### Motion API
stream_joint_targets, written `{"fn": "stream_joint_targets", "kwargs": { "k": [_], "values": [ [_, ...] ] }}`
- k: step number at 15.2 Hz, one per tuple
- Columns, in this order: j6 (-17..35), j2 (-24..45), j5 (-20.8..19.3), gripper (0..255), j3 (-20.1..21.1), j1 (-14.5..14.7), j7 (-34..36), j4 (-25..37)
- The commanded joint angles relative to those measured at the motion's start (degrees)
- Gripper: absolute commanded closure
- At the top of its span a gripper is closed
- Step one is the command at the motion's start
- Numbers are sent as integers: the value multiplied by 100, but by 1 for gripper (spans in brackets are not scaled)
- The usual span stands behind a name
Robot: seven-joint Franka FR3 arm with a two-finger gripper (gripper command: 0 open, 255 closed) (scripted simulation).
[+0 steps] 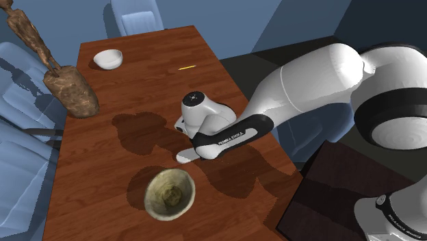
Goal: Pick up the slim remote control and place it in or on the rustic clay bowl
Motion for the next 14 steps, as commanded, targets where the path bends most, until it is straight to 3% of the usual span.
{"fn": "stream_joint_targets", "kwargs": {
  "k": [1, 14],
  "values": [
    [0, -1, 0, 255, 0, 0, 0, 1],
    [-524, -698, 21, 255, 21, -13, -23, -171]
  ]
}}
